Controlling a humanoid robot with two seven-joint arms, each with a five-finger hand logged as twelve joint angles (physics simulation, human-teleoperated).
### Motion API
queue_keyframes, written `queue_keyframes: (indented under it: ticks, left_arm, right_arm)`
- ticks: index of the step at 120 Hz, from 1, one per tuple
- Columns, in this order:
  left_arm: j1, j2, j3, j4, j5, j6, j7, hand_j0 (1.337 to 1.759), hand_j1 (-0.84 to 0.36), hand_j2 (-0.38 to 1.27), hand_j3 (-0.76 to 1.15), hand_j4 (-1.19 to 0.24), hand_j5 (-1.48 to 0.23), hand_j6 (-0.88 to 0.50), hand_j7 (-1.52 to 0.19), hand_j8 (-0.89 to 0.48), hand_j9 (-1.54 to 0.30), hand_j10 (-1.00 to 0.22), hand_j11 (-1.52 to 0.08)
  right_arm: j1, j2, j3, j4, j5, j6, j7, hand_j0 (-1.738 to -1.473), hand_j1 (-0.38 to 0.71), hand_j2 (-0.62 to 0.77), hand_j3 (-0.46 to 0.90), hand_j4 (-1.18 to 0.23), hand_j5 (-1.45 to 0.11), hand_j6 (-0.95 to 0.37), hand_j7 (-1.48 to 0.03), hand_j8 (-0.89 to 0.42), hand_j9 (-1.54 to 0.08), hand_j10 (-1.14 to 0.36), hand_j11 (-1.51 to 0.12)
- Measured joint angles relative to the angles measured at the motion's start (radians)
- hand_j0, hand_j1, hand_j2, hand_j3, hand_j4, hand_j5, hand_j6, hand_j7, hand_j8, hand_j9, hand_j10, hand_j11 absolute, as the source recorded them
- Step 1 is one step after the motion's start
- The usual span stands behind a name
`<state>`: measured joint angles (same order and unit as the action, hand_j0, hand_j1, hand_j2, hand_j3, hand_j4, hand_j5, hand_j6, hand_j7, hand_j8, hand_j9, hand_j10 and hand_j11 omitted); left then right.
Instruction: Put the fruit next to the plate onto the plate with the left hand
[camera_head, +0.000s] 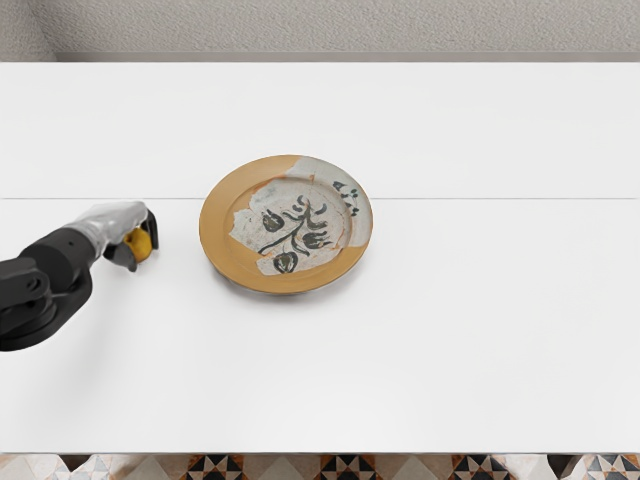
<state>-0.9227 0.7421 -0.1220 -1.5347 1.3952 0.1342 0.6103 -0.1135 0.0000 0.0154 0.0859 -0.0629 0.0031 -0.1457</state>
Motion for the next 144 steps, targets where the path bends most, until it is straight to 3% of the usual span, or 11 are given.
queue_keyframes:
  ticks: [16,24,70,97,103,113,135,144]
  left_arm:
    - [-0.014,0.007,-0.005,-0.016,0.000,-0.001,0.000,1.648,-0.34,0.30,0.08,-0.75,-0.96,-0.38,-0.99,-0.39,-1.01,-0.64,-1.01]
    - [-0.039,0.026,-0.006,-0.031,-0.002,-0.003,0.000,1.648,-0.30,0.23,0.06,-0.76,-0.97,-0.40,-1.00,-0.40,-1.01,-0.67,-1.01]
    - [-0.143,0.024,-0.047,-0.061,-0.041,-0.060,0.001,1.654,-0.32,0.61,0.01,-0.73,-0.98,-0.52,-0.98,-0.50,-0.98,-0.76,-0.98]
    - [-0.201,-0.014,-0.061,-0.062,-0.096,-0.105,0.000,1.655,-0.32,0.62,0.00,-0.72,-0.97,-0.54,-0.97,-0.52,-0.97,-0.76,-0.97]
    - [-0.202,-0.029,-0.073,-0.062,-0.107,-0.118,0.000,1.655,-0.29,0.55,0.00,-0.72,-0.97,-0.54,-0.97,-0.52,-0.97,-0.76,-0.97]
    - [-0.203,-0.053,-0.091,-0.061,-0.121,-0.134,0.001,1.655,-0.30,0.60,0.00,-0.72,-0.97,-0.54,-0.97,-0.53,-0.96,-0.75,-0.96]
    - [-0.205,-0.104,-0.120,-0.061,-0.142,-0.160,0.001,1.655,-0.28,0.50,0.00,-0.71,-0.97,-0.53,-0.97,-0.52,-0.96,-0.74,-0.96]
    - [-0.202,-0.125,-0.133,-0.060,-0.145,-0.169,0.001,1.655,-0.29,0.53,0.00,-0.72,-0.96,-0.53,-0.96,-0.52,-0.96,-0.73,-0.96]
  right_arm:
    - [0.000,0.000,0.000,0.000,0.000,0.000,0.000,-1.658,-0.35,0.00,0.00,0.00,0.00,0.00,0.00,0.00,0.00,0.00,0.00]
    - [0.000,0.000,0.000,0.000,0.000,0.000,0.000,-1.658,-0.35,0.00,0.00,0.00,0.00,0.00,0.00,0.00,0.00,0.00,0.00]
    - [0.000,0.000,0.000,0.000,0.000,0.000,0.000,-1.658,-0.35,0.00,0.00,0.00,0.00,0.00,0.00,0.00,0.00,0.00,0.00]
    - [0.000,0.000,0.000,0.000,0.000,0.000,0.000,-1.658,-0.35,0.00,0.00,0.00,0.00,0.00,0.00,0.00,0.00,0.00,0.00]
    - [0.000,0.000,0.000,0.000,0.000,0.000,0.000,-1.658,-0.35,0.00,0.00,0.00,0.00,0.00,0.00,0.00,0.00,0.00,0.00]
    - [0.000,0.000,0.000,0.000,0.000,0.000,0.000,-1.658,-0.35,0.00,0.00,0.00,0.00,0.00,0.00,0.00,0.00,0.00,0.00]
    - [0.000,0.000,0.000,0.000,0.000,0.000,0.000,-1.658,-0.35,0.00,0.00,0.00,0.00,0.00,0.00,0.00,0.00,0.00,0.00]
    - [0.000,0.000,0.000,0.000,0.000,0.000,0.000,-1.658,-0.35,0.00,0.00,0.00,0.00,0.00,0.00,0.00,0.00,0.00,0.00]
